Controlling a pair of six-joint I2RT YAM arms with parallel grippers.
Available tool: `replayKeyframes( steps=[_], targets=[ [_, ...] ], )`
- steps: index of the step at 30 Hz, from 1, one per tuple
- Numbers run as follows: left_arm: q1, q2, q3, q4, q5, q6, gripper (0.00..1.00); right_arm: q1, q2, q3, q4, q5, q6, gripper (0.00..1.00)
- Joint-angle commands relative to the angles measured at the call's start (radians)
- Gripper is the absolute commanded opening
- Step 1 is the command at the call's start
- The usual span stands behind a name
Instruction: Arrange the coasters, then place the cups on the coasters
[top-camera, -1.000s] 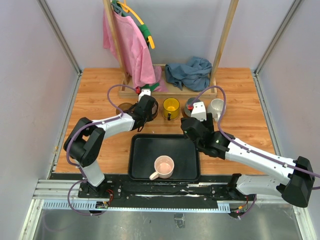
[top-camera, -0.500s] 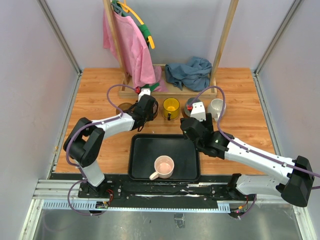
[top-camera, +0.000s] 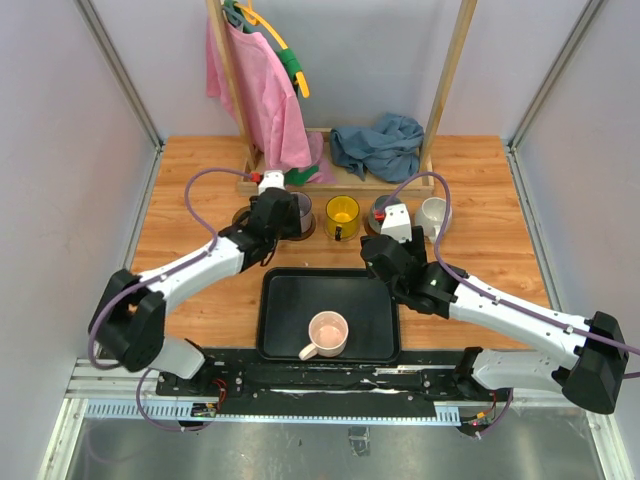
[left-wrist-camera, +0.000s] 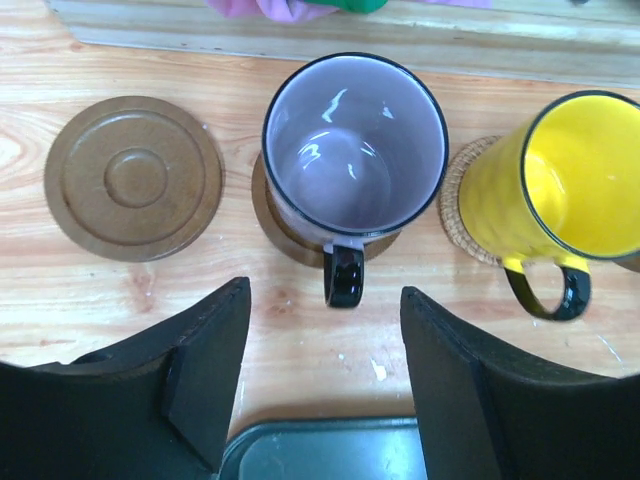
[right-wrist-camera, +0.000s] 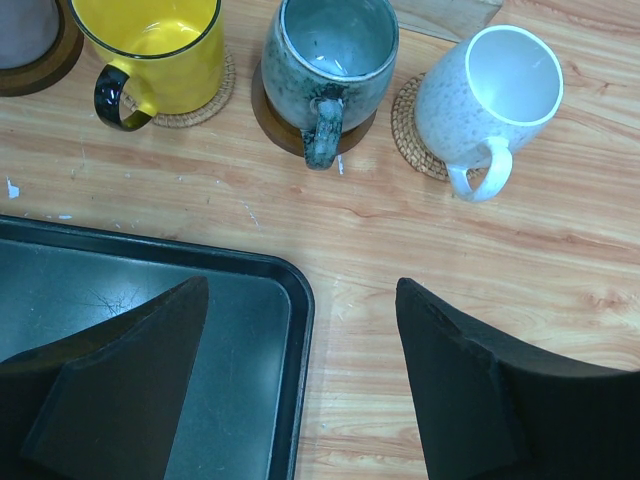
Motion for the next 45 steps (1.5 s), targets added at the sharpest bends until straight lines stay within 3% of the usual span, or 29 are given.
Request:
replayKeyframes(
  steps=[1,6,10,14,19,24,32,39,45],
  targets=[
    [-0.005,-0.161,-0.077,-0.034,0.036,0.041,0.66,-0.011,-0.011,0.016,-0.010,0.017,0.022,0.77],
    [-0.093,-0.421,-0.224,-0.119,0.120,0.098,0.65,-0.030,-0.047,0.004,-0.020,-0.006,0.026,0.77],
    [-0.188,-0.590,-0.278,-0.266,0.182,0.048,0.66,-0.079,-0.070,-0.020,-0.019,-0.087,0.049,0.77],
    [-0.242,-0.732,-0.322,-0.341,0.315,-0.027,0.75,-0.142,-0.084,-0.059,0.001,-0.183,0.068,0.77],
    [-0.277,-0.855,-0.376,-0.306,0.452,-0.107,0.88,-0.160,-0.075,-0.070,0.009,-0.217,0.075,0.77],
    [-0.345,-0.838,-0.407,-0.312,0.460,-0.172,0.88,-0.162,-0.079,-0.083,0.005,-0.206,0.086,0.77],
    [-0.620,-0.699,-0.388,-0.378,0.286,-0.302,0.88,-0.170,-0.086,-0.089,-0.010,-0.195,0.093,0.77],
    [-0.677,-0.655,-0.430,-0.346,0.242,-0.340,0.88,-0.171,-0.086,-0.097,-0.010,-0.203,0.099,0.77],
    [-0.698,-0.619,-0.461,-0.301,0.215,-0.340,0.80,-0.172,-0.096,-0.110,-0.009,-0.204,0.108,0.77]
  ],
)
